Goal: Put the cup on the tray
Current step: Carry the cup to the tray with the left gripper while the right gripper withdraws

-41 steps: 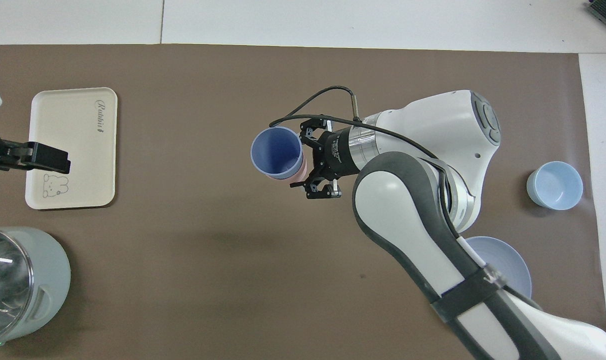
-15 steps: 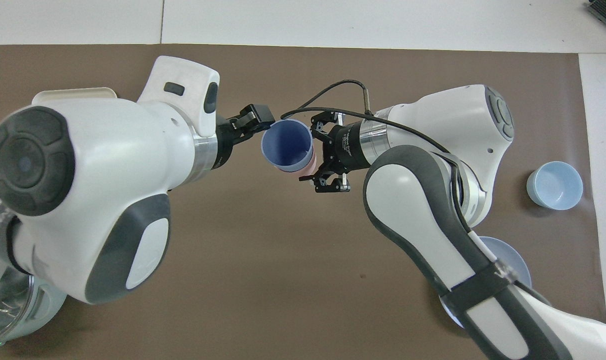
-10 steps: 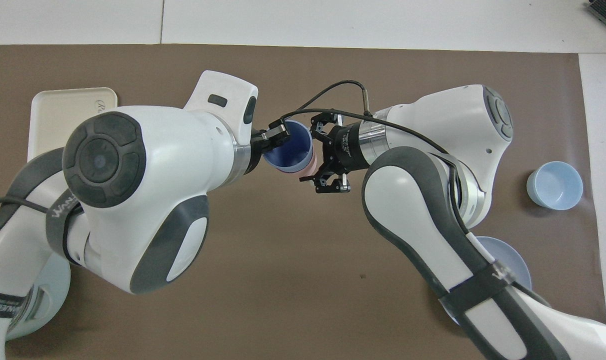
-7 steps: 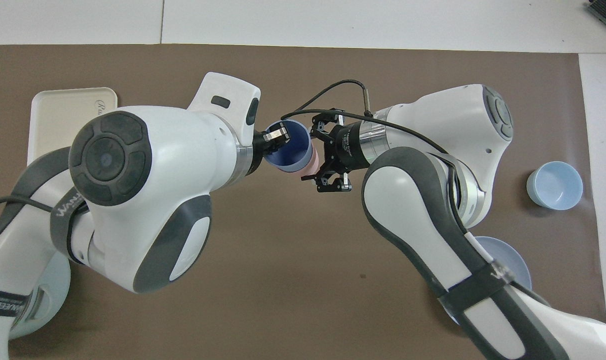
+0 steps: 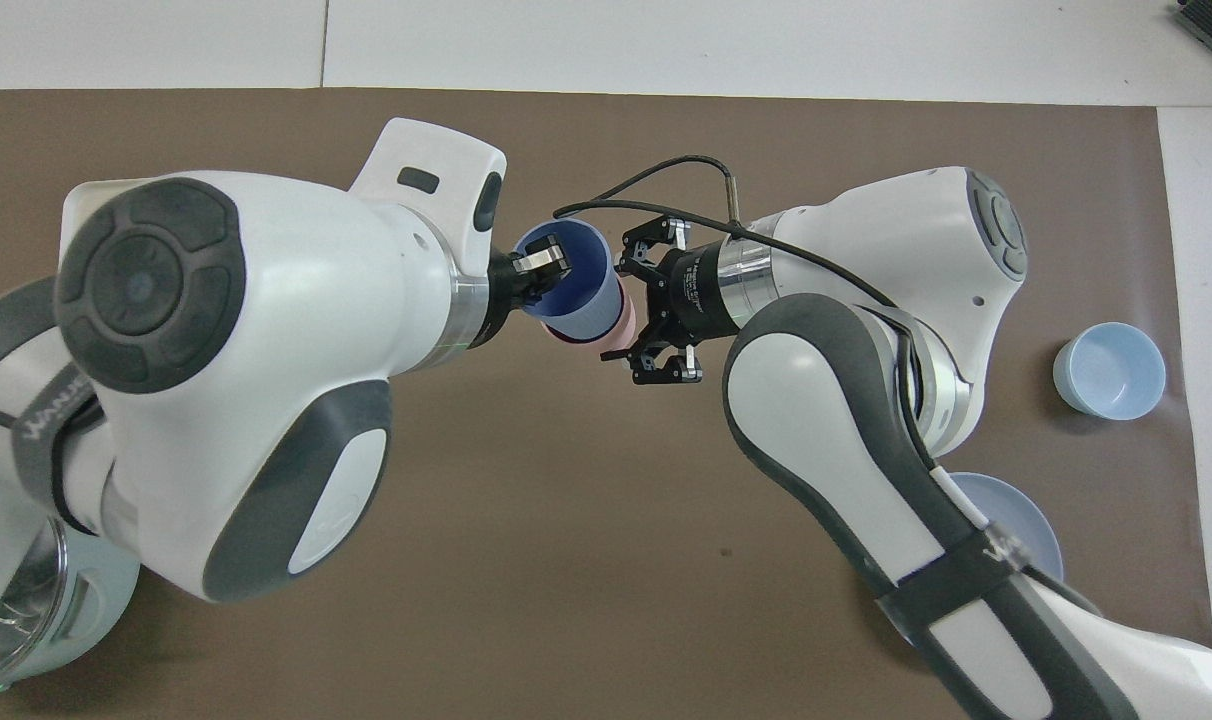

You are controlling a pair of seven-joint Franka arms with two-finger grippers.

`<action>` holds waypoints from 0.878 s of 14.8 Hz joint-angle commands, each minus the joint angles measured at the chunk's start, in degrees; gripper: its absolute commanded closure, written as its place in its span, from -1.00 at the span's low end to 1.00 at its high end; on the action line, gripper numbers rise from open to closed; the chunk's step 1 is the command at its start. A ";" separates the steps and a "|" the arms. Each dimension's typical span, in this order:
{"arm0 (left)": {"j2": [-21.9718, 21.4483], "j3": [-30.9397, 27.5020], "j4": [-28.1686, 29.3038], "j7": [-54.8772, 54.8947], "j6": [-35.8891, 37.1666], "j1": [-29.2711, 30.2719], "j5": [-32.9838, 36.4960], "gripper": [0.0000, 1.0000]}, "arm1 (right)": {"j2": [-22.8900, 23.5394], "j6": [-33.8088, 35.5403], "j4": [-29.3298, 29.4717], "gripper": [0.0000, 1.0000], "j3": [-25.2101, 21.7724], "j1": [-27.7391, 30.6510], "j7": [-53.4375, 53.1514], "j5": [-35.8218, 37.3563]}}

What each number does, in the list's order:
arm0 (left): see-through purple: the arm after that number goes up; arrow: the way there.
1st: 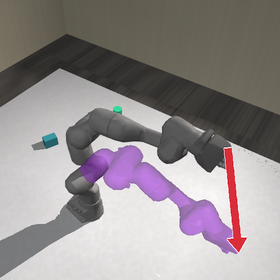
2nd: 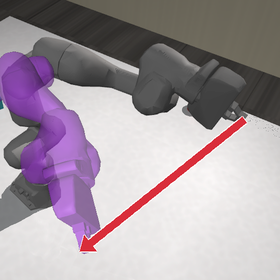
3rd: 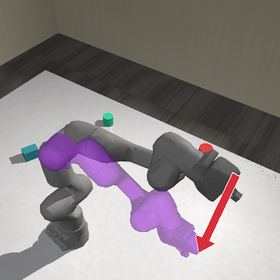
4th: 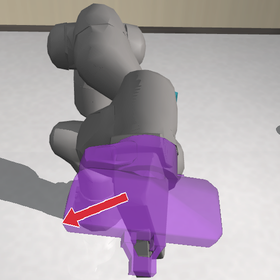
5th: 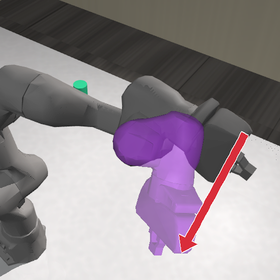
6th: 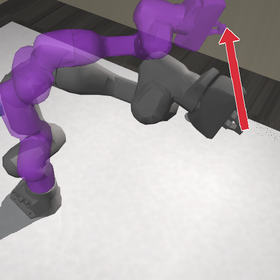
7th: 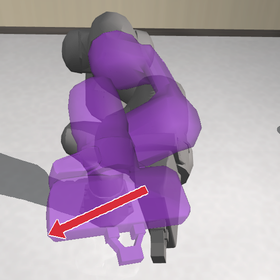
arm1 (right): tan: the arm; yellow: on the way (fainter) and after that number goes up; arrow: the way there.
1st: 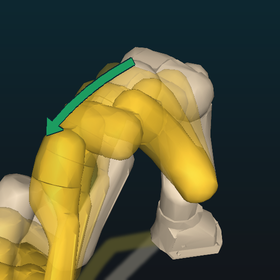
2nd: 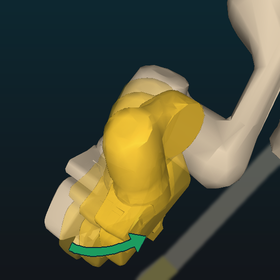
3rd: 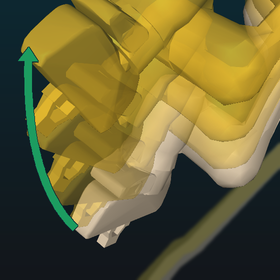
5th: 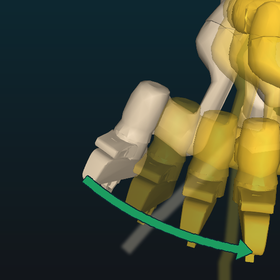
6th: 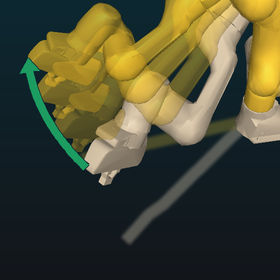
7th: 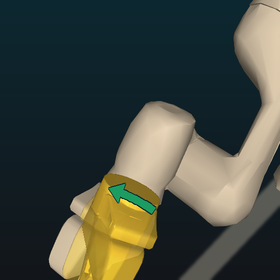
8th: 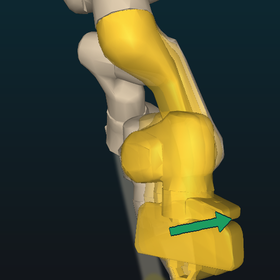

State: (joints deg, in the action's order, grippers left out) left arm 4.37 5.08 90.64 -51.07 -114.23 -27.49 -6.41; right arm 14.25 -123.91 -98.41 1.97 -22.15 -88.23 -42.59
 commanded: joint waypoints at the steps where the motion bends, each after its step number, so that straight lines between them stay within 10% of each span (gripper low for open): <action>1: -0.67 -0.78 -5.82 -0.53 8.12 0.07 -0.79 1.00 | -0.80 0.69 -0.21 1.00 0.58 0.70 -1.24 0.32; 13: -5.33 -1.30 6.80 32.04 1.23 30.78 -2.20 1.00 | -0.45 3.31 -9.87 1.00 0.31 15.97 19.83 -12.16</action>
State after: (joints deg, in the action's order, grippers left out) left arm 2.18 3.06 89.47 -25.06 -107.12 -2.72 -7.45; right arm 14.70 -123.02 -105.22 1.63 -10.71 -74.21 -51.99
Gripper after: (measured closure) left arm 0.938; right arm 0.220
